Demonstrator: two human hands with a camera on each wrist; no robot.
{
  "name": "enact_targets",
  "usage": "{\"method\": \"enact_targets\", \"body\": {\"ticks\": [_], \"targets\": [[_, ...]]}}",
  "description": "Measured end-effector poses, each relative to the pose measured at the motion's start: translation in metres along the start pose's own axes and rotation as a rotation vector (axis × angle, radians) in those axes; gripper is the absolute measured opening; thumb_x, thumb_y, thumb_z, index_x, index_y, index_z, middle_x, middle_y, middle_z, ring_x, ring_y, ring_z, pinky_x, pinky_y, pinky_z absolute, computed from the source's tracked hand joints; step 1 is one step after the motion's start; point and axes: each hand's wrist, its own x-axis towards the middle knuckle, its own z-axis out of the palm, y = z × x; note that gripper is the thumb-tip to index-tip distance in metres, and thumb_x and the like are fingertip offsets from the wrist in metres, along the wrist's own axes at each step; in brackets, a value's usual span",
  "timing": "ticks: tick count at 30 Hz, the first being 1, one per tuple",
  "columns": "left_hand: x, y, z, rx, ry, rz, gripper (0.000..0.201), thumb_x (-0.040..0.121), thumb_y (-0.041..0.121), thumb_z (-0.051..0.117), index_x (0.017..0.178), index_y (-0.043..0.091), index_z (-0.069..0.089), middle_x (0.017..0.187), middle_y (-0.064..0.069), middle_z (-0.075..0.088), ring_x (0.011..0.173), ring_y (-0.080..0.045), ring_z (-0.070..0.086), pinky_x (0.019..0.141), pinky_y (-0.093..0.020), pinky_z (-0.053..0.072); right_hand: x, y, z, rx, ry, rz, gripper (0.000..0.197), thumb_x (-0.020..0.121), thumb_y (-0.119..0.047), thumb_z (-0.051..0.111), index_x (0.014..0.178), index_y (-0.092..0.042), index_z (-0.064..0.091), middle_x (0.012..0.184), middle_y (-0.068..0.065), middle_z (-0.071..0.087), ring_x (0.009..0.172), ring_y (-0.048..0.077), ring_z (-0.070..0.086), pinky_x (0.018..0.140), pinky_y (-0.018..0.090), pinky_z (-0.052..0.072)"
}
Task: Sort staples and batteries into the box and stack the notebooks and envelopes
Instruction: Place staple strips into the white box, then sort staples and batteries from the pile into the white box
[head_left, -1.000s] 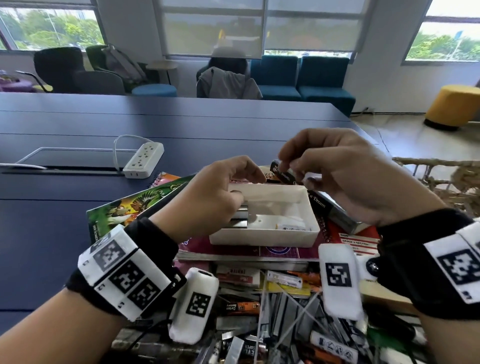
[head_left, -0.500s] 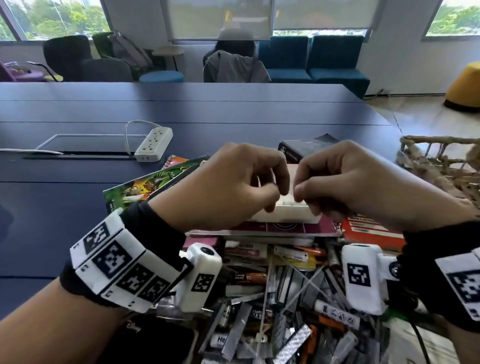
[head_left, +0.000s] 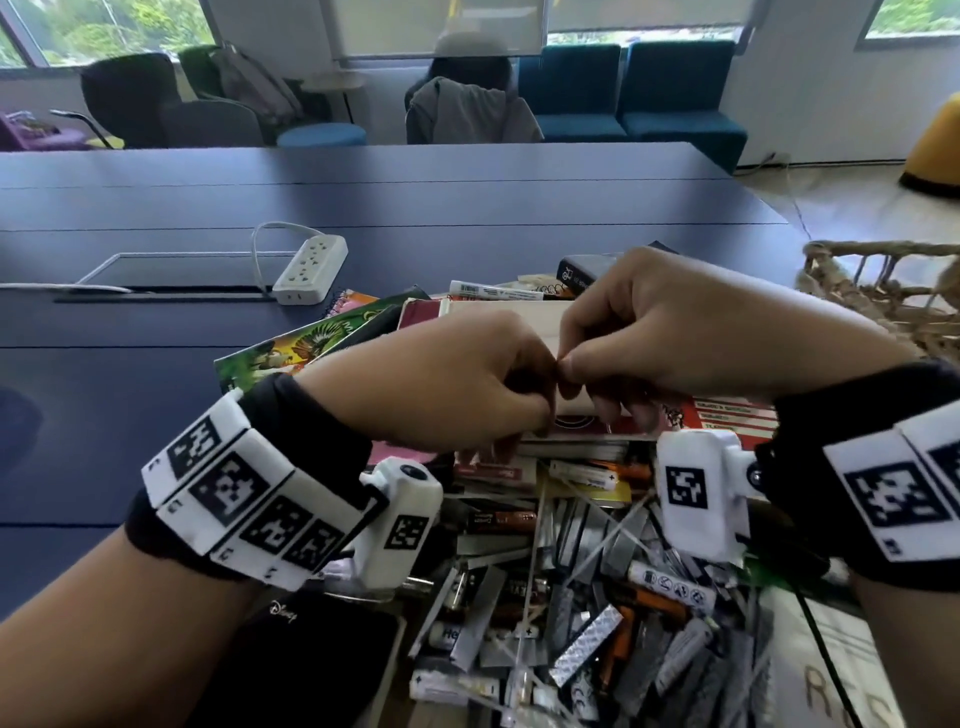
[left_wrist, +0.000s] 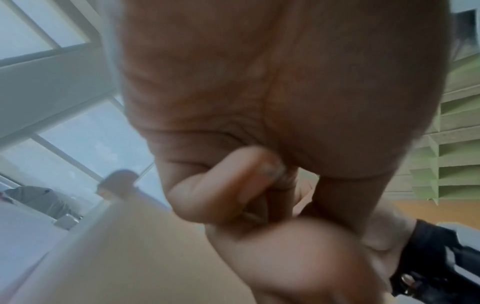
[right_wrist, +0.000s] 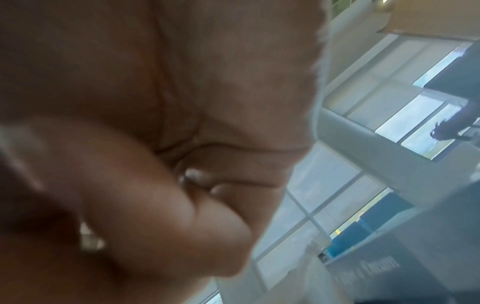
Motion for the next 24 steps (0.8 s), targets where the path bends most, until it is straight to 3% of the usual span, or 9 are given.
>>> {"method": "enact_targets", "body": {"ticks": [4, 7, 11, 13, 16, 20, 24], "targets": [[0.007, 0.001, -0.013, -0.014, -0.064, -0.066, 0.02, 0.095, 0.011, 0.058, 0.083, 0.014, 0.075, 0.068, -0.001, 0.075, 0.057, -0.016, 0.071, 0.056, -0.022, 0.052, 0.008, -0.003, 0.001, -0.021, -0.011, 0.018, 0.016, 0.087, -0.007, 0.064, 0.074, -0.002, 0.073, 0.062, 0.013, 0.071, 0.046, 0.018, 0.061, 0.054, 0.03, 0.044], [0.012, 0.003, -0.018, -0.046, -0.071, -0.064, 0.022, 0.094, 0.013, 0.059, 0.078, 0.015, 0.075, 0.066, -0.003, 0.074, 0.054, -0.017, 0.07, 0.054, -0.027, 0.054, 0.009, 0.0, 0.004, -0.002, -0.033, 0.026, 0.018, 0.087, -0.006, 0.063, 0.074, -0.006, 0.076, 0.061, 0.014, 0.07, 0.045, 0.019, 0.06, 0.049, 0.029, 0.044], [0.009, -0.005, -0.002, -0.069, 0.009, -0.049, 0.022, 0.089, 0.012, 0.059, 0.074, 0.008, 0.075, 0.06, -0.003, 0.07, 0.048, -0.007, 0.06, 0.051, -0.018, 0.044, 0.006, 0.008, 0.016, 0.016, -0.083, 0.054, 0.017, 0.082, -0.005, 0.06, 0.068, -0.002, 0.069, 0.058, 0.014, 0.068, 0.042, 0.02, 0.061, 0.039, 0.019, 0.039], [0.005, -0.009, 0.004, -0.108, 0.021, -0.04, 0.024, 0.086, 0.018, 0.058, 0.075, 0.006, 0.075, 0.063, -0.009, 0.07, 0.051, -0.009, 0.057, 0.051, -0.019, 0.042, 0.005, 0.014, 0.02, -0.005, -0.096, 0.054, 0.016, 0.081, -0.006, 0.06, 0.067, -0.003, 0.068, 0.058, 0.013, 0.068, 0.043, 0.022, 0.062, 0.039, 0.019, 0.039], [-0.003, -0.009, 0.007, -0.133, -0.04, -0.043, 0.022, 0.09, 0.01, 0.057, 0.082, 0.004, 0.077, 0.067, -0.013, 0.072, 0.051, -0.014, 0.061, 0.049, -0.02, 0.045, 0.001, 0.017, 0.024, -0.037, -0.182, 0.076, 0.016, 0.086, -0.005, 0.06, 0.073, -0.005, 0.07, 0.063, 0.012, 0.071, 0.047, 0.022, 0.066, 0.041, 0.021, 0.043], [-0.011, -0.007, 0.01, -0.058, -0.082, -0.043, 0.027, 0.089, 0.002, 0.058, 0.068, 0.011, 0.072, 0.056, -0.004, 0.067, 0.04, -0.006, 0.053, 0.043, -0.015, 0.04, -0.002, 0.018, 0.031, -0.12, -0.27, 0.067, 0.009, 0.089, -0.006, 0.07, 0.086, -0.014, 0.073, 0.071, 0.011, 0.074, 0.054, 0.025, 0.071, 0.048, 0.028, 0.052], [-0.016, -0.013, 0.007, -0.07, -0.077, -0.052, 0.031, 0.09, 0.0, 0.061, 0.071, 0.022, 0.071, 0.053, 0.007, 0.063, 0.041, -0.005, 0.053, 0.043, -0.015, 0.041, 0.0, 0.02, 0.034, -0.252, -0.199, 0.064, 0.011, 0.084, -0.009, 0.076, 0.084, -0.019, 0.073, 0.068, 0.009, 0.072, 0.054, 0.025, 0.071, 0.054, 0.036, 0.06]]}}
